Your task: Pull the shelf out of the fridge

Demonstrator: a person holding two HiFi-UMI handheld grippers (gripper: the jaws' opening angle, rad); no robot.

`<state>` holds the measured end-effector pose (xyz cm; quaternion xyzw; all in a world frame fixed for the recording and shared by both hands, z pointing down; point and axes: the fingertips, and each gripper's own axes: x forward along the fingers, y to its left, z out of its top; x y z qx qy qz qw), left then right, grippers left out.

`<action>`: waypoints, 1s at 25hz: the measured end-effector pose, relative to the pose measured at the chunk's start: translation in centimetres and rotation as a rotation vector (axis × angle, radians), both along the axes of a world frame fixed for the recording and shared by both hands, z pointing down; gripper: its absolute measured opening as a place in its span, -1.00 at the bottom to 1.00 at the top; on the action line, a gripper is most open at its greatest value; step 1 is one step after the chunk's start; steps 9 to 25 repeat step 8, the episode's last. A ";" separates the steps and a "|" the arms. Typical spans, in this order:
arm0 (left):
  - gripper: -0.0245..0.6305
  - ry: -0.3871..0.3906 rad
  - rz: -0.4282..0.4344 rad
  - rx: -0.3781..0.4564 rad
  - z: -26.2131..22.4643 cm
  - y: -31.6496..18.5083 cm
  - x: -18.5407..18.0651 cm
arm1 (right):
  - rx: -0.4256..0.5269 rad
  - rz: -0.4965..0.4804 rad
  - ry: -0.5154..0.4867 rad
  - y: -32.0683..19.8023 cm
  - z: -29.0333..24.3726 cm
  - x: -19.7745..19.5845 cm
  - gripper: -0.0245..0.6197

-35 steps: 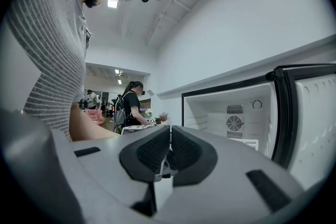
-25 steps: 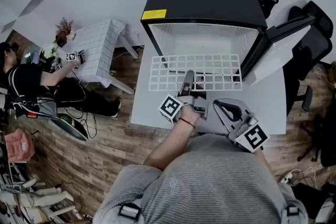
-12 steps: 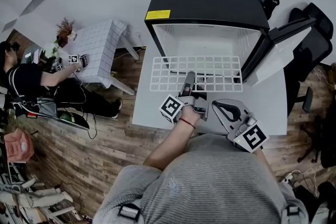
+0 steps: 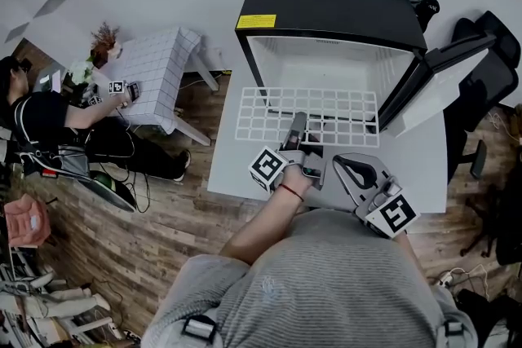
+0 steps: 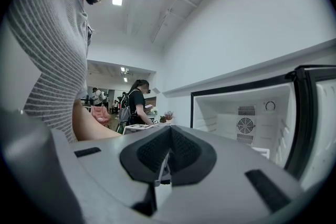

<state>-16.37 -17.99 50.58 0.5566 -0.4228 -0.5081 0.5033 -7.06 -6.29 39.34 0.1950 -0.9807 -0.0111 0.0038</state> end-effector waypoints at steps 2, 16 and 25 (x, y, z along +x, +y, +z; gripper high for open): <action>-0.82 0.009 0.003 0.003 -0.2 0.1 0.1 | 0.000 0.000 0.003 0.1 0.0 0.0 -0.89; -0.82 -0.010 0.008 -0.005 0.3 0.3 0.1 | -0.004 -0.001 -0.002 0.2 -0.1 -0.1 -0.89; -0.82 -0.010 0.008 -0.005 0.3 0.3 0.1 | -0.004 -0.001 -0.002 0.2 -0.1 -0.1 -0.89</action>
